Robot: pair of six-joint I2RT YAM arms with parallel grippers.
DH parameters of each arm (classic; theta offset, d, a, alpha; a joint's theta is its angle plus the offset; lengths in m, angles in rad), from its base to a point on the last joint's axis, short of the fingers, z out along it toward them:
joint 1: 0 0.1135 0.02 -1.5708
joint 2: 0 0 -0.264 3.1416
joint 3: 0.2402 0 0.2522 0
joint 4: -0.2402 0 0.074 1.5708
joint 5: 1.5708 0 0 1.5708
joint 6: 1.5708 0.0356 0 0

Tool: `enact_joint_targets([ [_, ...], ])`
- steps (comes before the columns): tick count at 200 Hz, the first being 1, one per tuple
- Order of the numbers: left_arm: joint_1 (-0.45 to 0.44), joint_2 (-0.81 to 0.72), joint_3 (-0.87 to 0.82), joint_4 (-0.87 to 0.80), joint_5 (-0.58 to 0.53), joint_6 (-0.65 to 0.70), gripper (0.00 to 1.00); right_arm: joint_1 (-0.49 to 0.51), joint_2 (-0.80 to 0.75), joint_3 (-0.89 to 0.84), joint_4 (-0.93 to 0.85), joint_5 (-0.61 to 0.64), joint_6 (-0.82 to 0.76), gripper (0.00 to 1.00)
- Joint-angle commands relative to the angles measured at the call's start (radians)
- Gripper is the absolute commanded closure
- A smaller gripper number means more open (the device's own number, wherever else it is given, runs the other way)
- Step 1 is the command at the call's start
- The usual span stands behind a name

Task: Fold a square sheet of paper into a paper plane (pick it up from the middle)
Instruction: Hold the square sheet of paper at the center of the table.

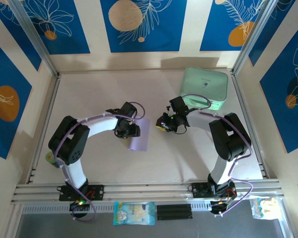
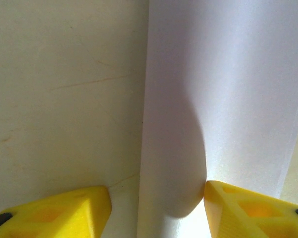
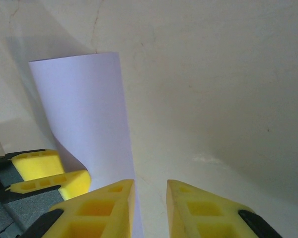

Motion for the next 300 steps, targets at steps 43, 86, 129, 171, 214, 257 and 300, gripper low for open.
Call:
enact_joint_targets([
  [43,-0.013,0.118,-0.031,0.036,0.085,0.036,0.40,0.009,-0.006,-0.014,0.001,-0.027,-0.014,0.76],
  [86,-0.014,0.132,-0.028,0.030,0.084,0.051,0.40,0.008,-0.003,-0.014,0.001,-0.029,-0.016,0.76],
  [129,-0.013,0.141,-0.024,0.027,0.082,0.048,0.40,0.018,0.006,-0.011,0.016,-0.050,-0.017,0.76],
  [171,-0.013,0.156,-0.018,0.021,0.075,0.020,0.40,0.038,0.020,-0.004,0.039,-0.075,-0.007,0.78],
  [214,-0.013,0.162,-0.015,0.010,0.065,0.010,0.39,0.069,0.050,0.005,0.079,-0.132,0.002,0.79],
  [257,-0.013,0.168,-0.015,0.005,0.065,0.006,0.40,0.100,0.083,0.023,0.097,-0.165,0.011,0.82],
  [300,-0.013,0.173,-0.015,-0.003,0.060,0.003,0.39,0.120,0.119,0.036,0.114,-0.189,0.026,0.86],
])
